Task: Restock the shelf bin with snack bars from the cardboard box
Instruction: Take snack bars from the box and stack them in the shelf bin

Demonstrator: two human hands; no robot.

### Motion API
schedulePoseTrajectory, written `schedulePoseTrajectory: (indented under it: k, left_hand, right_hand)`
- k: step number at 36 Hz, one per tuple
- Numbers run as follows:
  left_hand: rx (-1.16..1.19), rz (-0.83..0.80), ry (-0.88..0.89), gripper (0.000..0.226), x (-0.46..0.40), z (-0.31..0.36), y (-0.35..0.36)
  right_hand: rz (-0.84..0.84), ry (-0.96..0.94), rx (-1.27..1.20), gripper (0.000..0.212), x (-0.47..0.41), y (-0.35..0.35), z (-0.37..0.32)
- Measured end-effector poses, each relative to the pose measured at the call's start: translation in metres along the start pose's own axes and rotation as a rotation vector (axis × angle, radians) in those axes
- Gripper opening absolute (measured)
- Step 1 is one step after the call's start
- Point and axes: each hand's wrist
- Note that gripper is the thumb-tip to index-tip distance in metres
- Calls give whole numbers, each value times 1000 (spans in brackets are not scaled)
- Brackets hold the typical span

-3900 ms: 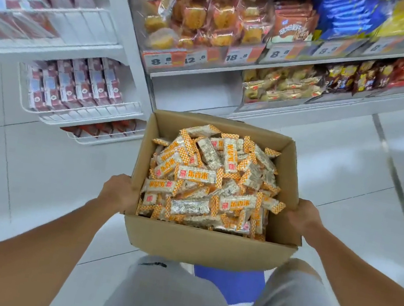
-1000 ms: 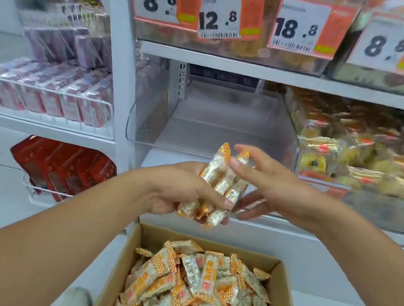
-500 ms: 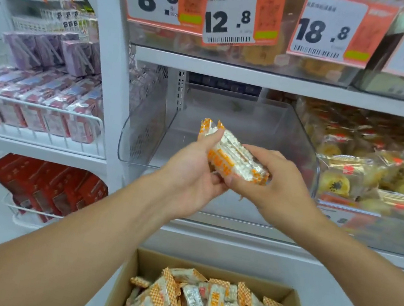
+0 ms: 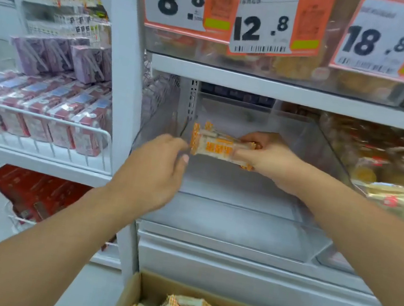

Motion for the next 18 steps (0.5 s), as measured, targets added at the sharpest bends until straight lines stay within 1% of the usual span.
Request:
schedulePoseTrajectory:
  k: [1,2,4,7,9,12,14,16,18]
  left_hand:
    - [-109,-85,21,29,5,-1,2]
    - [-198,-158,13,38,9,1,4]
    - [-271,-202,-10,49,14,7,6]
    - [-369,-162,13,56,14,5,11]
    - [-381,-143,44,63,14,3,12]
    - [-400,-88,76,75,16,-2,18]
    - [-401,-87,72,76,14,-1,15]
    - [-420,-103,50,82,15,-2,16]
    - [-407,-135,27,82,15,-1,17]
  right_hand:
    - [-18,23,6,35,-17,7,5]
    - [-41,33,25,37,-33,14,11]
    - [-87,-7,133,39,-62,30,22]
    - [-137,-90,225,46,-92,52,31]
    - [-156,-154,315,50,-106,63,35]
    - [-151,-226,411,43,-117,74,43]
    - [-152,-248,505,43,-118,78,44]
    - [-123,-264,594,58,-115,78,41]
    - [-75,-288,576,76,-111,76,36]
Point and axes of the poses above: each hand's wrist, its own x-axis away from the middle knuckle, its own y-axis out of the palm, z = x × y, and after that the axes turned 8 degrees about -x, right-handed
